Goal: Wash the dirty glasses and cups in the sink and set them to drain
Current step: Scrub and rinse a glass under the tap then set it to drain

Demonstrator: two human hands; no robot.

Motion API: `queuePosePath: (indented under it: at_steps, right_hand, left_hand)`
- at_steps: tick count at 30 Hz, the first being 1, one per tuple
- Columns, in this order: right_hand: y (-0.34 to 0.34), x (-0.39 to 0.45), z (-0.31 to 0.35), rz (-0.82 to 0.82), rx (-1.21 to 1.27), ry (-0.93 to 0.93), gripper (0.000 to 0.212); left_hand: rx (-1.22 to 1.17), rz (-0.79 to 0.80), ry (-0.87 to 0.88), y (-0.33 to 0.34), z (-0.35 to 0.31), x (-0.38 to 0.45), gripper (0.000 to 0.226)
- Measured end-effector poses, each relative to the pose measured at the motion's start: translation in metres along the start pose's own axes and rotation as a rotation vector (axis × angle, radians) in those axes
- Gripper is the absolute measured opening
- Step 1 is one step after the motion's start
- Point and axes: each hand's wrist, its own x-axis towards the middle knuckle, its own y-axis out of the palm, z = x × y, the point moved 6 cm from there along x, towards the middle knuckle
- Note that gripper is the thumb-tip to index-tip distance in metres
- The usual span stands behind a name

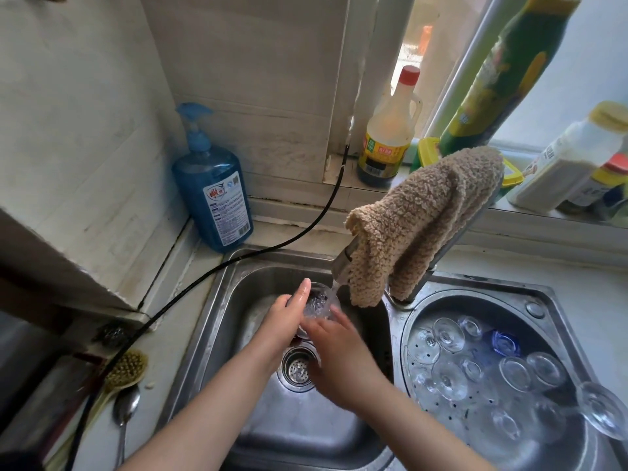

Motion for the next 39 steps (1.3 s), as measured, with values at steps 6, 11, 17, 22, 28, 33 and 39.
queuePosePath:
  at_steps: [6,11,17,22,28,33,39]
  right_hand:
    - [-0.023,-0.009,-0.032,-0.016,-0.310,-0.093,0.048]
    - [-0.002,-0.011,-0.001,0.120,0.058,0.073,0.052]
    - [-0.008,-0.006,-0.015,0.028,0.041,0.002,0.024]
    - [-0.016,-0.005,-0.022,0.090,0.513,0.079,0.009]
    - [0.005,-0.014,-0.037,0.033,1.181,0.460,0.030]
    - [0.031,-0.018,-0.043,-0.050,1.591,0.757,0.054]
    - [0.049,-0.021,-0.049,-0.186,1.917,0.981,0.048]
  left_hand:
    - [0.048,0.046,0.021,0.002,-0.003,0.001,0.059]
    - [0.114,0.021,0.010,0.008,0.006,-0.001,0.055]
    - [0.141,0.202,-0.115,0.002,0.018,-0.003,0.073]
    - [-0.016,0.375,-0.206,0.002,0.027,-0.012,0.081]
    - [-0.244,0.507,-0.120,0.015,0.011,-0.020,0.055]
    - [-0.409,0.351,-0.124,0.021,0.016,-0.018,0.033]
    - [-0.323,0.012,-0.119,0.021,0.015,-0.007,0.021]
